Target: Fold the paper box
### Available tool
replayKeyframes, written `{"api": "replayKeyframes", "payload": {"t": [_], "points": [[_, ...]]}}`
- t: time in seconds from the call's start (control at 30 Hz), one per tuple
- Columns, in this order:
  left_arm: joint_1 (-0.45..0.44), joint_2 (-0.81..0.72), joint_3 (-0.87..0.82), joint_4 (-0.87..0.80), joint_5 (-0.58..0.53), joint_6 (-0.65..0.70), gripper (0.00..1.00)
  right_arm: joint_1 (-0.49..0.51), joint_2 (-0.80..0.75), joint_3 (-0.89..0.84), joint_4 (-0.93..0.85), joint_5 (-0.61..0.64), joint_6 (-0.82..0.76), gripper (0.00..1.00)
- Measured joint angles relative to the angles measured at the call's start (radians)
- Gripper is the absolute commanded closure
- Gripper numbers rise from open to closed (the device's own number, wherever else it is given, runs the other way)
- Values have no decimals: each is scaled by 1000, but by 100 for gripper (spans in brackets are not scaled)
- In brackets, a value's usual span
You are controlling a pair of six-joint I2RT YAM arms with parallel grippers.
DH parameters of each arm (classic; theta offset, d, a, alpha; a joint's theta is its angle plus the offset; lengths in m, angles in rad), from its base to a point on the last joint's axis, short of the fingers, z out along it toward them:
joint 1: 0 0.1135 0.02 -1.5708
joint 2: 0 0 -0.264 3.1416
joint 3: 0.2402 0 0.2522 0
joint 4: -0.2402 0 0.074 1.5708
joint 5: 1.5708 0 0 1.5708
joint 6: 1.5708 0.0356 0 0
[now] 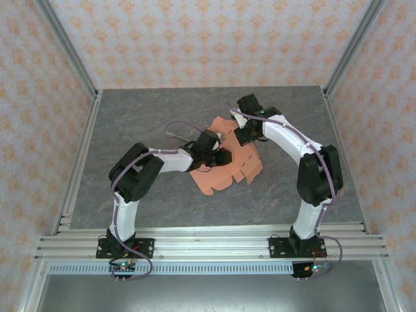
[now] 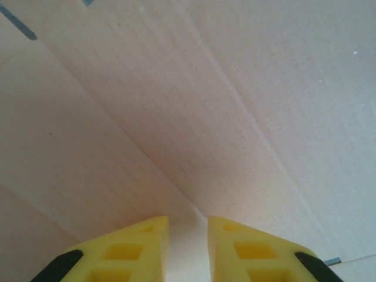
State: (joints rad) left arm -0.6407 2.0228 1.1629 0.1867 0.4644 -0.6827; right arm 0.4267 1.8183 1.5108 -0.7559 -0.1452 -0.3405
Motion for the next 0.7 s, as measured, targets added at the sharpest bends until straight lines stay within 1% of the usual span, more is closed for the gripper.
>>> {"api": "replayKeyframes", "payload": {"t": [0.2, 0.4, 0.7], "points": [[0, 13, 2, -1, 0, 15, 86, 0, -2, 0, 1, 3, -1, 99], [0, 33, 2, 30, -1, 18, 91, 11, -2, -5, 8, 8, 0, 100], [0, 43, -28, 103, -16, -8, 92, 77, -31, -66, 63, 64, 48, 100]]}}
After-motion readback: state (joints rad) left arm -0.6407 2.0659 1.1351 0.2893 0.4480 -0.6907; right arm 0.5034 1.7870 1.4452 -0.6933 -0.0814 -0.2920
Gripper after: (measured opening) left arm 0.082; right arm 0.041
